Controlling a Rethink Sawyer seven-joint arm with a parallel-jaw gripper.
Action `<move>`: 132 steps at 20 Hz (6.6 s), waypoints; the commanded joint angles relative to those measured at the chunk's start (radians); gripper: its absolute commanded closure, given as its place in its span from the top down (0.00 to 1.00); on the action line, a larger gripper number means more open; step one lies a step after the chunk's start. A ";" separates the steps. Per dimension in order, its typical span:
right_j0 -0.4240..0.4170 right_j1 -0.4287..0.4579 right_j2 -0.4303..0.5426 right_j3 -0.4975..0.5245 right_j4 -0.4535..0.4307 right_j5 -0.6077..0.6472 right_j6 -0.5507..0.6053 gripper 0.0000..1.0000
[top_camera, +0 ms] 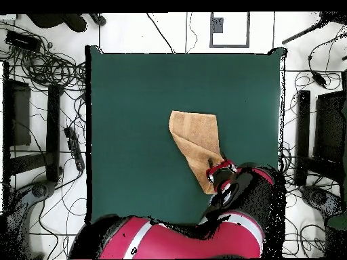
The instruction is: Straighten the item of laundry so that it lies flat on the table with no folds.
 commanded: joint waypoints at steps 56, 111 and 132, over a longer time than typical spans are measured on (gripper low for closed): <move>0.222 0.212 -0.052 -0.134 -0.260 0.058 0.297 0.00; 0.472 -0.269 0.084 0.443 0.224 0.232 0.166 0.00; 0.841 -0.301 -0.171 0.581 0.751 -0.014 -0.037 0.00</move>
